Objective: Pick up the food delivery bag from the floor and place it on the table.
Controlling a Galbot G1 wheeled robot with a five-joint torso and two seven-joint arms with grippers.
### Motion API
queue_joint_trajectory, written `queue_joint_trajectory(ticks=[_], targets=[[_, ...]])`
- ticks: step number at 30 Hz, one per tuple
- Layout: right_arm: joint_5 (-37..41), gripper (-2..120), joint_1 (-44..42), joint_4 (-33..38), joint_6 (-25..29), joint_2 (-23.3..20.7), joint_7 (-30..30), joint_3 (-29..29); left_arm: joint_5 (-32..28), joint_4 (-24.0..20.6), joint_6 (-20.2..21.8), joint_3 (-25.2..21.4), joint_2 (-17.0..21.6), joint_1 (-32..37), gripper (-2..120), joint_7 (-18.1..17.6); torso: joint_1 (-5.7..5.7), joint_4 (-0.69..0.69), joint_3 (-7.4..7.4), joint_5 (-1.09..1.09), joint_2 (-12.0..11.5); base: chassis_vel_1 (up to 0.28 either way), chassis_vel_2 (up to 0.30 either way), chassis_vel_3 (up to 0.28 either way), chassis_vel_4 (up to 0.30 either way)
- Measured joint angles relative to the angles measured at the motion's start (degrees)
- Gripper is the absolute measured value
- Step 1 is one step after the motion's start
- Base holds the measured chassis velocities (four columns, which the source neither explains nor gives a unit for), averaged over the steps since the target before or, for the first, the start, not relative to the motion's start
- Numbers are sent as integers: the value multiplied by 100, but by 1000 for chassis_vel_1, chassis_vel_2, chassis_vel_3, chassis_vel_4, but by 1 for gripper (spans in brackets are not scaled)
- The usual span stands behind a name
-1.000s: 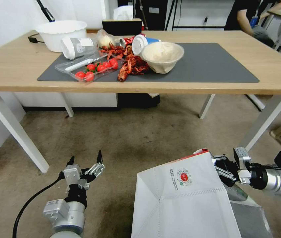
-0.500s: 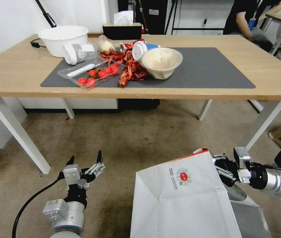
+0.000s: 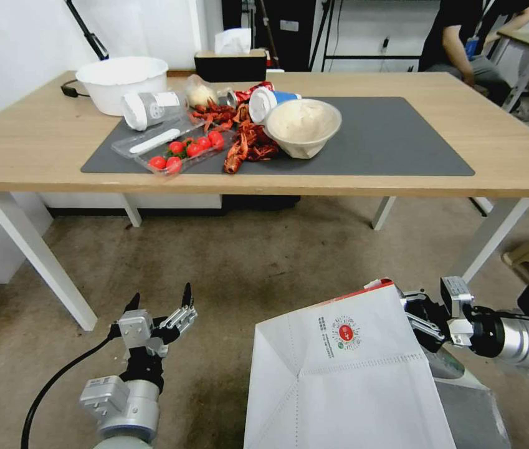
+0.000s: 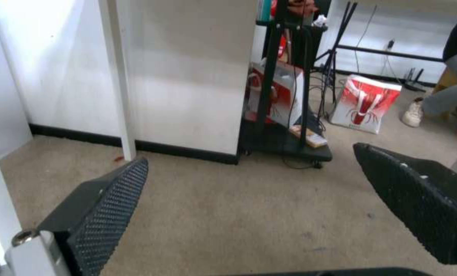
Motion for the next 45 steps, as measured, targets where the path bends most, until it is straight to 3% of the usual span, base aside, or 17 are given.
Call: queue_joint_trajectory(ticks=[45], targets=[[-6, 0, 98, 24, -5, -27, 71, -66, 100, -54, -65, 39, -29, 86, 100, 108, 396, 0, 697, 0, 1094, 0, 0, 0, 0]])
